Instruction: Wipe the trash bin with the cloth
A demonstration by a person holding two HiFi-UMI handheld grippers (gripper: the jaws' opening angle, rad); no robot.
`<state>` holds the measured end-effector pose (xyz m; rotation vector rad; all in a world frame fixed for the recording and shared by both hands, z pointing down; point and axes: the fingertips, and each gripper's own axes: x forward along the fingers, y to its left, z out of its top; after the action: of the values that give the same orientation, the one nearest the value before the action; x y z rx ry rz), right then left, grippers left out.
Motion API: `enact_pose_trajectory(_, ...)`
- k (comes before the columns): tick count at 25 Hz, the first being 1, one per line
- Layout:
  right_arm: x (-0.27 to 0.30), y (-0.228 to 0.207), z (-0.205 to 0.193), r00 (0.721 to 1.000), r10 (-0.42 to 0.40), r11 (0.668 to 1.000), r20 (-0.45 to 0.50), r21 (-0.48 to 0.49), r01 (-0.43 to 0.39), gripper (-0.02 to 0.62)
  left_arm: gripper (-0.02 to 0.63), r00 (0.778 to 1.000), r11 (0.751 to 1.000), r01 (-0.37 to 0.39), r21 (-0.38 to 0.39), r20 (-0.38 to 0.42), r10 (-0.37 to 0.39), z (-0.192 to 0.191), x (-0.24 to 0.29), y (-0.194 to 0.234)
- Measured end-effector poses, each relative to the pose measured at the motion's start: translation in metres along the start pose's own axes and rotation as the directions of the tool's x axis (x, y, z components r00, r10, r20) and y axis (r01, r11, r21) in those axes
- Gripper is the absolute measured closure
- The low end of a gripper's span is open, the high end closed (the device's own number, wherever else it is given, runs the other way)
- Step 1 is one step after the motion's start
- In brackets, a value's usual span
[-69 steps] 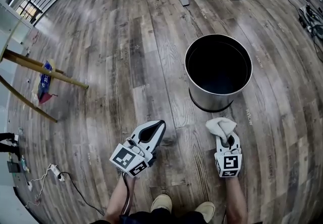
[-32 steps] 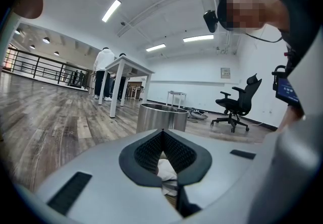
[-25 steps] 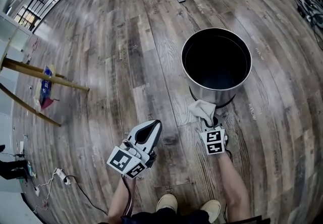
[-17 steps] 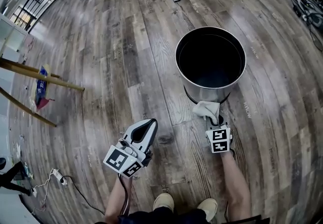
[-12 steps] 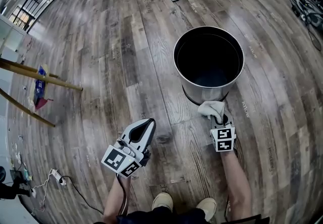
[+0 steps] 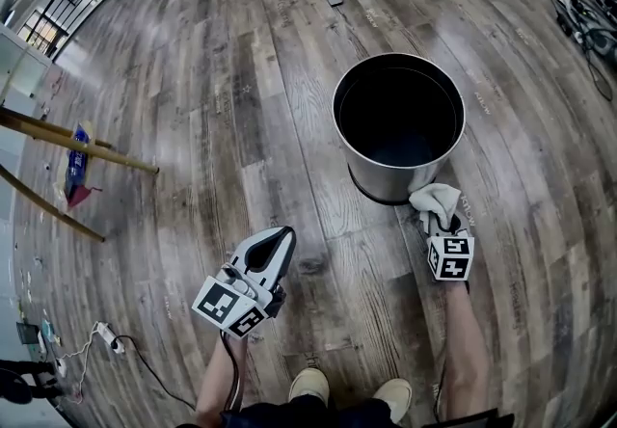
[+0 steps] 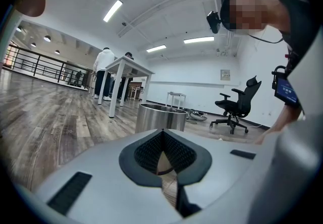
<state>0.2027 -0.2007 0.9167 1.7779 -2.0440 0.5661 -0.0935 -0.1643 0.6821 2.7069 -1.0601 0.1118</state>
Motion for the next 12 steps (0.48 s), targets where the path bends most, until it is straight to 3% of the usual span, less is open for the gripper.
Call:
enact_pose_trajectory(7,-0.024,0.003,0.031,0.995,0.006,1.000,0.097,-0.011,-0.005,0.511,0.606,1.000,1.000,0.000,0.007,0.000,0.000,0.002,-0.003,-0.003)
enact_pose_trajectory(12,-0.058,0.015,0.067,0.975,0.078,0.997,0.210,0.004,-0.081,0.511,0.606,1.000,1.000,-0.008,0.014,0.008,0.008,0.005,-0.008,-0.003)
